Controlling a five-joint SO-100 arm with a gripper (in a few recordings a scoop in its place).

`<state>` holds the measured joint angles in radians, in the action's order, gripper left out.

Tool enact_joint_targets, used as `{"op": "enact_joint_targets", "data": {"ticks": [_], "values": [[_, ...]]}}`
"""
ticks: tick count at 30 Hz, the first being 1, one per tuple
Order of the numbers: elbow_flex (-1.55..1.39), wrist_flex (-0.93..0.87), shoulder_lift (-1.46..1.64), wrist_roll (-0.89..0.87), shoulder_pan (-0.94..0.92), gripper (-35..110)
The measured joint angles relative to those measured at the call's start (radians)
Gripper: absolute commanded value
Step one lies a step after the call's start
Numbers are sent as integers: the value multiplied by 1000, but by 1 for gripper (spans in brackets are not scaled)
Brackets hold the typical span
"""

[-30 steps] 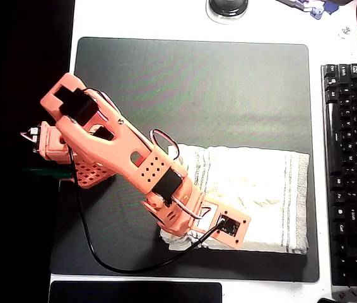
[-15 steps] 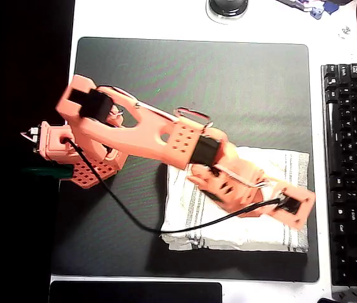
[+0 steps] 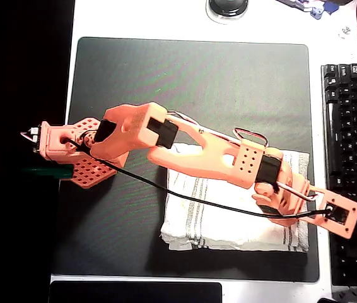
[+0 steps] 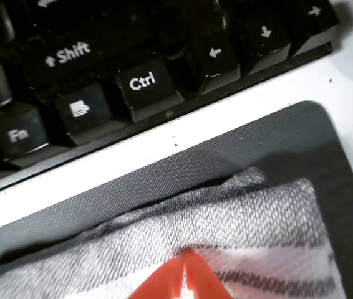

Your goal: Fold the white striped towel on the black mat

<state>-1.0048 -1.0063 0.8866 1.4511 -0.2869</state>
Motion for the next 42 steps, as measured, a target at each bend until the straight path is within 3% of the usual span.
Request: {"op": "enact_joint_targets", "data": {"ticks": [9,15,34,42], "values": [[63,67,-144,6,-8,0],[-67,101,-20,2,-5,0],[-723,2,862,60,74,2],[-1255,84,1391,109,135,0]]}}
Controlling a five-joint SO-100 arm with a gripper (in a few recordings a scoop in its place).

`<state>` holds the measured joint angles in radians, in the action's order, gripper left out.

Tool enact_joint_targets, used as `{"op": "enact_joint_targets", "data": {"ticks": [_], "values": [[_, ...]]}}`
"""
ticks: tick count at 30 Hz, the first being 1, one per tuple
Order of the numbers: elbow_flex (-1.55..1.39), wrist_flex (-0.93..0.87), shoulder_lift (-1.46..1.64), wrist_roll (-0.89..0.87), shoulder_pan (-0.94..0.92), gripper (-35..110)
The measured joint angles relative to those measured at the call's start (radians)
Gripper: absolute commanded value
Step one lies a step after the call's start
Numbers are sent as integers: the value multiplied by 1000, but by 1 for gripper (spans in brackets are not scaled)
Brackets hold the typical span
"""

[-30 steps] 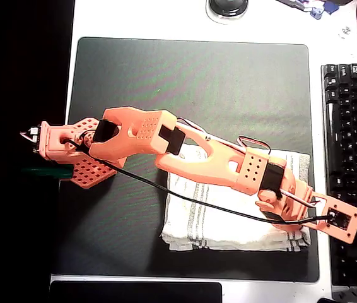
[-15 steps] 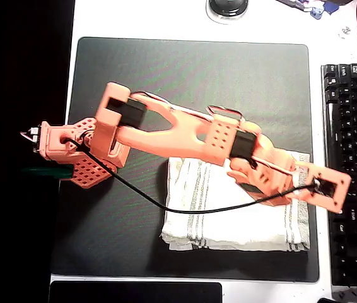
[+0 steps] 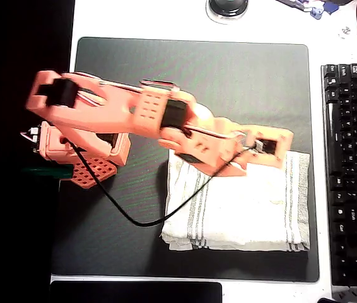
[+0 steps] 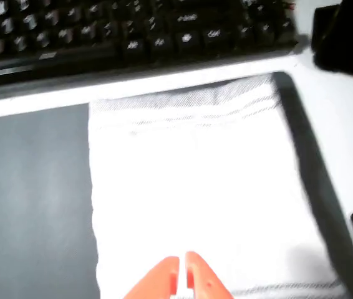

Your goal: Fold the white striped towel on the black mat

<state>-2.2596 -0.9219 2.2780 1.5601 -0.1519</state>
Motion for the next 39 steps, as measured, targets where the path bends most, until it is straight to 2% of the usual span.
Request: {"op": "enact_joint_targets", "data": {"ticks": [8,13,21,28,39], "values": [[-595,84,515,6,123,0],[-850,72,807,2,189,0],[-876,-218,1052,-32,253,0],[-876,-391,1060,-26,230,0],[-876,-436,1063,-46,202,6]]}}
